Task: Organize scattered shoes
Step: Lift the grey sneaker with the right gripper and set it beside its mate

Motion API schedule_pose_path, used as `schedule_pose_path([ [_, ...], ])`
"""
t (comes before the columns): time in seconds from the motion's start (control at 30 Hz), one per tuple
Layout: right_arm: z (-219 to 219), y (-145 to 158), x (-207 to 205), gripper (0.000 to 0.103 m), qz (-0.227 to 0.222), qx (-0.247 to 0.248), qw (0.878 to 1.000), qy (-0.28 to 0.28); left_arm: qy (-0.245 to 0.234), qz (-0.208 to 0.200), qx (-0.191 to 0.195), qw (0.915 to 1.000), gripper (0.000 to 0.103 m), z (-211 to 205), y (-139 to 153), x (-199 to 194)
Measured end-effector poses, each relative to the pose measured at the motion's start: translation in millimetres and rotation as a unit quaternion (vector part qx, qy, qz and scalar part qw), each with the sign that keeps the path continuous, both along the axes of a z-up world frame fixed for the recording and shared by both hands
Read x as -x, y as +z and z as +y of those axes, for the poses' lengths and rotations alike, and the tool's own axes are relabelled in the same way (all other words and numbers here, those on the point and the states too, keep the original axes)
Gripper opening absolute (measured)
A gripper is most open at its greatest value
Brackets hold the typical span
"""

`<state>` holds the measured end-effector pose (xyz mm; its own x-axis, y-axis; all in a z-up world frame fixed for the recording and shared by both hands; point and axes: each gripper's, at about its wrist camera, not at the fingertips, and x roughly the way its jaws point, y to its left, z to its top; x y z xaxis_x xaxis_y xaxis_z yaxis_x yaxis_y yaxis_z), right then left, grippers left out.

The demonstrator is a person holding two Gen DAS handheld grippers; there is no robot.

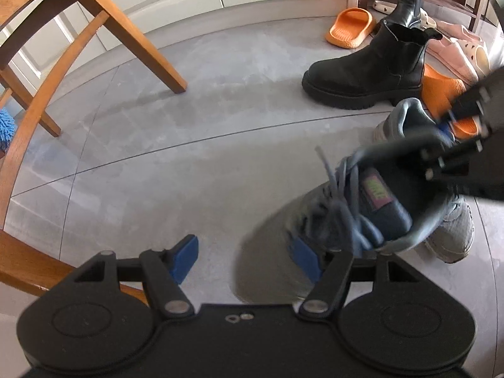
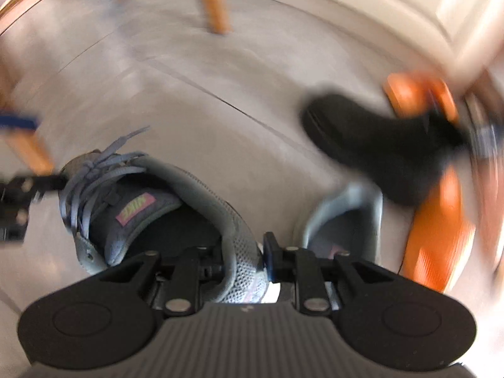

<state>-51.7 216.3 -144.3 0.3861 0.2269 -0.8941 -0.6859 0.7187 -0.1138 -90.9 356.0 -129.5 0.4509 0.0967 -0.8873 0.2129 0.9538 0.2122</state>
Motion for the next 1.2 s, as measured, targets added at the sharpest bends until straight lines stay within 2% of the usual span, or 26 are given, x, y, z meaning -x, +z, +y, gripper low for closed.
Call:
schedule_pose_path([
  [0.03, 5, 2, -2, 0.024, -0.023, 0.018, 0.998, 0.062, 0.0, 0.0, -0.003, 1.0, 0.068, 0, -1, 0],
  [0.07, 10, 1, -6, 0.024, -0.049, 0.043, 0.988, 0.143, 0.001, 0.002, -0.004, 1.0, 0.068, 0, -2, -1],
  [0.13, 16, -6, -15, 0.024, -0.062, 0.077, 0.963, 0.252, 0.004, 0.004, -0.002, 1.0, 0.068, 0, -3, -2],
  [0.17, 19, -11, -21, 0.023, -0.057, 0.09, 0.944, 0.311, 0.005, 0.004, 0.0, 1.0, 0.068, -1, -2, -3],
  [0.23, 22, -16, -31, 0.022, -0.044, 0.096, 0.917, 0.385, 0.007, 0.007, 0.005, 0.9999, 0.068, -1, -3, -5],
  [0.3, 30, -22, -34, 0.021, -0.05, 0.121, 0.868, 0.48, 0.011, 0.01, 0.007, 0.9999, 0.068, -1, -6, -7],
  [0.33, 32, -27, -34, 0.022, -0.06, 0.139, 0.835, 0.529, 0.012, 0.011, 0.008, 0.9998, 0.068, 0, -8, -7],
  [0.37, 33, -31, -34, 0.022, -0.066, 0.151, 0.811, 0.562, 0.014, 0.012, 0.009, 0.9998, 0.068, 0, -9, -8],
  [0.4, 33, -34, -34, 0.022, -0.07, 0.159, 0.792, 0.585, 0.017, 0.013, 0.012, 0.9997, 0.068, 1, -10, -9],
  [0.47, 28, -46, -32, 0.022, -0.097, 0.19, 0.723, 0.657, 0.022, 0.015, 0.017, 0.9995, 0.068, 4, -12, -10],
  [0.5, 26, -49, -32, 0.022, -0.108, 0.201, 0.7, 0.677, 0.026, 0.018, 0.023, 0.9992, 0.068, 6, -14, -11],
  [0.57, 19, -62, -34, 0.022, -0.124, 0.224, 0.635, 0.729, 0.03, 0.026, 0.034, 0.9986, 0.068, 9, -20, -11],
  [0.63, 15, -70, -38, 0.022, -0.131, 0.23, 0.601, 0.754, 0.025, 0.033, 0.034, 0.9986, 0.068, 6, -27, -13],
  [0.67, 14, -76, -40, 0.022, -0.135, 0.235, 0.587, 0.763, 0.023, 0.037, 0.033, 0.9985, 0.068, 5, -31, -14],
  [0.73, 16, -83, -44, 0.025, -0.137, 0.233, 0.586, 0.764, 0.019, 0.044, 0.034, 0.9983, 0.068, 3, -37, -15],
  [0.77, 15, -87, -45, 0.028, -0.146, 0.228, 0.582, 0.767, 0.016, 0.047, 0.036, 0.9981, 0.068, 2, -40, -16],
  [0.8, 13, -90, -44, 0.035, -0.166, 0.225, 0.575, 0.769, 0.014, 0.049, 0.038, 0.998, 0.068, 1, -41, -16],
  [0.83, 10, -92, -41, 0.058, -0.189, 0.223, 0.568, 0.769, 0.011, 0.05, 0.039, 0.9979, 0.068, 0, -42, -17],
  [0.87, 9, -92, -40, 0.077, -0.202, 0.219, 0.571, 0.765, 0.009, 0.049, 0.039, 0.998, 0.068, -1, -41, -17],
  [0.9, 10, -91, -39, 0.082, -0.211, 0.214, 0.579, 0.758, 0.006, 0.048, 0.038, 0.9981, 0.068, -2, -41, -18],
  [0.93, 12, -84, -39, 0.084, -0.209, 0.2, 0.598, 0.747, 0.005, 0.047, 0.038, 0.9982, 0.068, -3, -41, -18],
  [0.97, 15, -72, -42, 0.085, -0.201, 0.18, 0.628, 0.73, 0.004, 0.045, 0.038, 0.9983, 0.068, -4, -40, -19],
  [1.03, 18, -55, -48, 0.085, -0.202, 0.167, 0.669, 0.696, 0.003, 0.04, 0.035, 0.9986, 0.068, -6, -37, -20],
  [1.1, 15, -25, -56, 0.085, -0.199, 0.157, 0.721, 0.645, 0.002, 0.034, 0.031, 0.9989, 0.068, -8, -34, -21],
  [1.2, 12, 11, -56, 0.085, -0.169, 0.105, 0.799, 0.568, -0.004, 0.031, 0.027, 0.9991, 0.068, -12, -31, -21],
])
